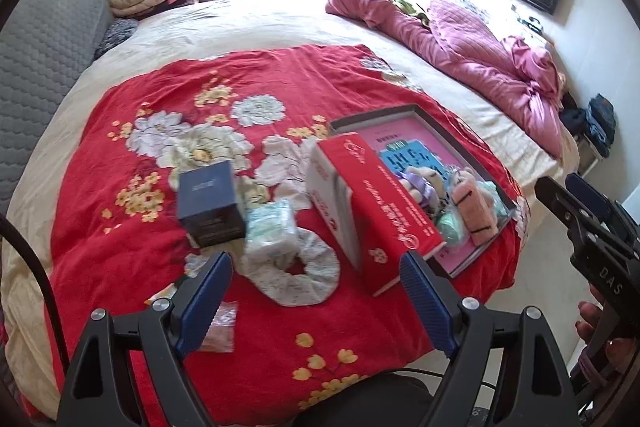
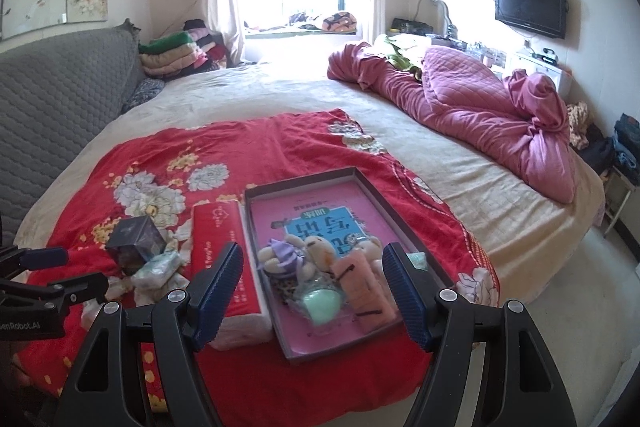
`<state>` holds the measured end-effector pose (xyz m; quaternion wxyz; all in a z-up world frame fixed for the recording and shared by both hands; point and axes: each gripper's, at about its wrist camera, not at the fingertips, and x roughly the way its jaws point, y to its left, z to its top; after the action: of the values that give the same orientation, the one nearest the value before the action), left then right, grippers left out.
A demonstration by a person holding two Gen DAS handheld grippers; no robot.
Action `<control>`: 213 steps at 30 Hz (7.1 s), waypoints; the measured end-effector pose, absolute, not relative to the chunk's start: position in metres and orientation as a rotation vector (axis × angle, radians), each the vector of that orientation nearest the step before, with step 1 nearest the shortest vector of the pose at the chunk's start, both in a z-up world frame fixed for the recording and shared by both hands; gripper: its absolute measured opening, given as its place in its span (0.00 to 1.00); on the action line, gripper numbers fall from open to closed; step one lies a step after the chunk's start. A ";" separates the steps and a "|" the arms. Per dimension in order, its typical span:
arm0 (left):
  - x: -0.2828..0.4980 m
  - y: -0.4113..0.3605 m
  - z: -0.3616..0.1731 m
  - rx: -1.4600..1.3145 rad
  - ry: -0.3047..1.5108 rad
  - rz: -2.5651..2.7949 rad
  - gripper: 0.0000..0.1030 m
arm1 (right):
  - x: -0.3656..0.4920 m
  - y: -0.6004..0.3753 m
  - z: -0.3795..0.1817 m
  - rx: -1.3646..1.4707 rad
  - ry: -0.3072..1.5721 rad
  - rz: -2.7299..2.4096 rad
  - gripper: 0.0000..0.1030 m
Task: Organize soft objects
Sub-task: 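Move both open tools down over the clear bag and the floral scrunchie, then grasp the clear bag with the left tool while the right tool grasps the floral scrunchie, then carry the clear bag with the left tool while the right tool carries the scrunchie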
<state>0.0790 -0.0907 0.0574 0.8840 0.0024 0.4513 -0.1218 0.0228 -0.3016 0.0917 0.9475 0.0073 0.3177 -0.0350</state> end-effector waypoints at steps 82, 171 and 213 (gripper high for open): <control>0.097 0.031 -0.087 -0.296 1.233 -0.116 0.83 | 0.073 -0.114 -0.060 -0.441 0.910 0.413 0.71; 0.067 -0.077 0.022 -0.062 1.024 -0.209 0.64 | 0.033 -0.238 0.068 0.067 0.662 0.369 0.10; 0.170 -0.280 -0.012 0.192 1.055 -0.444 0.64 | 0.046 -0.427 0.061 0.213 0.555 -0.134 0.10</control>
<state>0.1700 -0.2801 -0.0117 0.8364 0.0905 0.4983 -0.2096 0.0456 -0.4274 0.0614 0.9539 0.1049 0.2733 -0.0660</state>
